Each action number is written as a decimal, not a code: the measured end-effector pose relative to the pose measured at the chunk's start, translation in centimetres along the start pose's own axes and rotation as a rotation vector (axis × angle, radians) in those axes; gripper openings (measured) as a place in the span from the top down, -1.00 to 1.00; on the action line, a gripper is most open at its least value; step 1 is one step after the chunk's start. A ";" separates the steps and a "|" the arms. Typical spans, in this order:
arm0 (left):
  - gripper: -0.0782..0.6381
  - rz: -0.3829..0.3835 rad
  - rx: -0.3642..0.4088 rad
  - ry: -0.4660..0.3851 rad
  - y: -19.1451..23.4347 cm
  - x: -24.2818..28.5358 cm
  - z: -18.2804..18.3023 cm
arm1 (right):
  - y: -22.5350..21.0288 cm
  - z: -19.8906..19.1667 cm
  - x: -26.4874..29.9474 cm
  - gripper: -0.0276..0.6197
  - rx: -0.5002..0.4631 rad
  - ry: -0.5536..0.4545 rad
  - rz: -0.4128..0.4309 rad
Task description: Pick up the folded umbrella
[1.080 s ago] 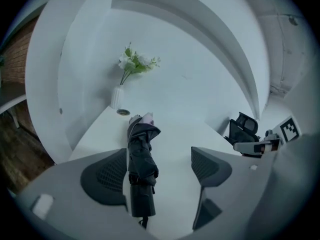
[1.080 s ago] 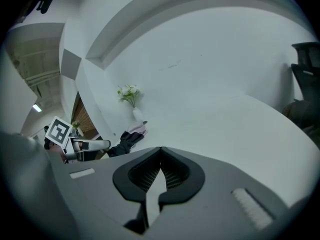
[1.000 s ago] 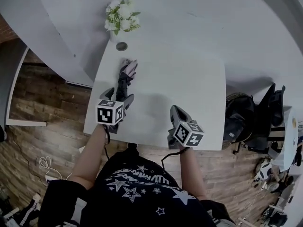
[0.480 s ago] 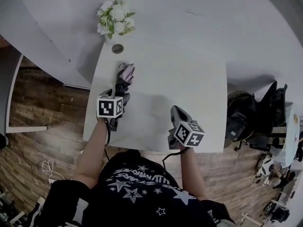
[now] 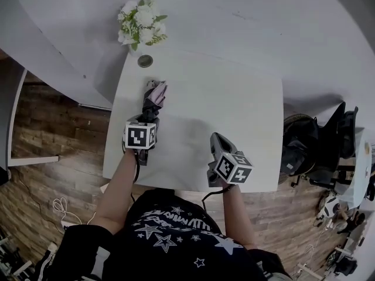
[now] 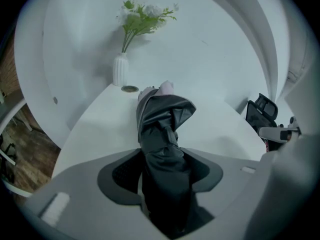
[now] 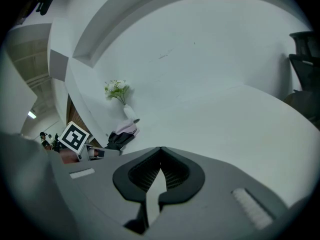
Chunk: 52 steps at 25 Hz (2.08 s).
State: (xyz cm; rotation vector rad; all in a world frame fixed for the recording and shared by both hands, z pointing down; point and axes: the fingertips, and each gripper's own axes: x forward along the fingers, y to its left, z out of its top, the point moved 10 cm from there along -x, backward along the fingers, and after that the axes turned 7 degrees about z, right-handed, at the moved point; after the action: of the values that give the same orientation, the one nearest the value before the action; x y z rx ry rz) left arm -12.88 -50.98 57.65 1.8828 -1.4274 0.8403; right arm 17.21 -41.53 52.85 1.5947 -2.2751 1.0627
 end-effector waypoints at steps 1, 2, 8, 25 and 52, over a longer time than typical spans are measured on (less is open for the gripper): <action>0.12 0.004 -0.002 -0.001 0.0 0.0 -0.1 | -0.2 -0.2 0.1 0.86 0.004 0.005 -0.003; 0.14 0.006 -0.008 -0.001 0.0 0.0 -0.1 | -0.4 -0.4 0.2 0.86 0.008 0.012 -0.005; 0.20 -0.020 -0.058 0.017 0.6 0.1 -0.1 | -0.1 -0.5 0.2 0.86 -0.017 0.045 0.022; 0.21 -0.157 -0.207 -0.160 -2.9 -9.2 -0.8 | 0.2 -0.9 -7.9 0.86 -0.048 -0.050 0.055; 0.21 -0.183 -0.136 -0.339 -11.9 -25.8 -12.4 | 1.8 -8.7 -23.2 0.87 -0.067 -0.136 0.165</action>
State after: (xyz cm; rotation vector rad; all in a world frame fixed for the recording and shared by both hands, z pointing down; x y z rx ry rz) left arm -8.30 -23.80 43.56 2.0804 -1.4366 0.3383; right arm 23.03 -18.23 46.65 1.5192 -2.5408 0.9278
